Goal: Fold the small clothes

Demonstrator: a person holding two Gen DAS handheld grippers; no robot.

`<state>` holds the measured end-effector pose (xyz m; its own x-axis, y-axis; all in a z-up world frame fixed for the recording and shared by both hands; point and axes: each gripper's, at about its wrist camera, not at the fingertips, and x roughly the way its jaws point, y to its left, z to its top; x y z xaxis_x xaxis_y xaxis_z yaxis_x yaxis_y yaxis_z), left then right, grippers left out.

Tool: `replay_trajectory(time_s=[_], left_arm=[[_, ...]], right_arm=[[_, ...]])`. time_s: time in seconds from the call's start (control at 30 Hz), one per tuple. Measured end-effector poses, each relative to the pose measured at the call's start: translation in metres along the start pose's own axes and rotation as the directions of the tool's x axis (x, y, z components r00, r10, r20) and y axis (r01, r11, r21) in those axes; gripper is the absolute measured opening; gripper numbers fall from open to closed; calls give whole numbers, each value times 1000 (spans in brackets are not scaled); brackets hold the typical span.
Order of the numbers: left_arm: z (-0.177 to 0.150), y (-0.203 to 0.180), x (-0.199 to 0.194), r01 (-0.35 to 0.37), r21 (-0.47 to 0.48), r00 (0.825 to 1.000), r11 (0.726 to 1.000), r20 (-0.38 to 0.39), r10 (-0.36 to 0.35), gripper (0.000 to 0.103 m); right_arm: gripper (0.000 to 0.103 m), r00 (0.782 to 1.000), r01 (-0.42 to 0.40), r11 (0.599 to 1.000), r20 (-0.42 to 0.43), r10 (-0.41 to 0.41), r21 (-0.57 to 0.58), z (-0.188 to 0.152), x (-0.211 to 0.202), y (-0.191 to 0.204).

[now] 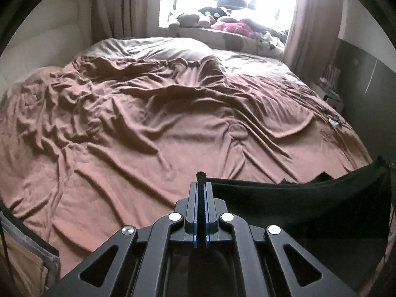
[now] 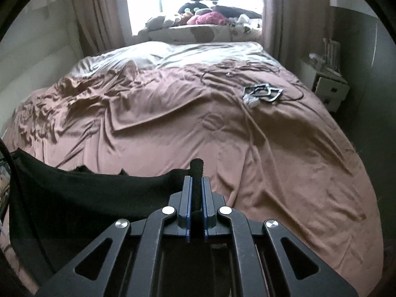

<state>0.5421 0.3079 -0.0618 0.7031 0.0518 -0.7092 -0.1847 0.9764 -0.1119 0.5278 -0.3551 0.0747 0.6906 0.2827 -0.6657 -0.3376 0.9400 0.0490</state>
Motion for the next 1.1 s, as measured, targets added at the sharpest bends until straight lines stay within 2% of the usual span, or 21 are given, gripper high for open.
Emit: replay_trajectory(time_s=[0.13,0.27,0.57,0.67,0.73,0.77,0.8,0.83,0.87,0.9,1.03,1.1], left_arm=[[6,-2,22,-27,-2,999,1000,-18,27,4],[3,-2,54,-63,-1,996,998,-59,63,4],[-28,6,123,-140,5,969,990,-207,138,4],[-34,6,130,-130,-18,957,991,-264,120,5],[-32,5,121,-130,-33,961,991,-251,118,9],[-31,6,116,-124,-46,963,991,-247,109,16],[-30,6,109,-112,-61,966,992,-239,94,30],[-29,6,104,-103,-67,969,992,-231,85,38],[-29,5,98,-96,-68,973,993,-218,79,53],[-30,5,91,-95,-65,976,993,-204,80,61],[-36,5,73,-87,-64,976,994,-206,73,63],[-38,6,65,-83,-69,974,994,-215,67,68]], right_arm=[[3,999,34,999,-5,-34,13,0,16,-1],[3,997,67,998,-41,-66,16,0,53,-2],[3,976,126,992,-182,-122,13,-9,129,-7],[4,965,124,992,-236,-114,27,-10,142,-11],[6,971,102,992,-224,-85,67,-6,141,-15],[9,977,70,993,-208,-49,97,-3,139,-18],[21,981,41,991,-191,-16,127,-1,134,-22],[32,984,29,988,-180,-1,154,0,130,-27],[56,985,21,986,-170,7,167,-1,124,-31],[69,987,12,985,-157,15,170,0,120,-33],[70,992,14,989,-126,4,144,-3,93,-29],[70,992,-4,989,-122,22,145,-6,80,-25]])
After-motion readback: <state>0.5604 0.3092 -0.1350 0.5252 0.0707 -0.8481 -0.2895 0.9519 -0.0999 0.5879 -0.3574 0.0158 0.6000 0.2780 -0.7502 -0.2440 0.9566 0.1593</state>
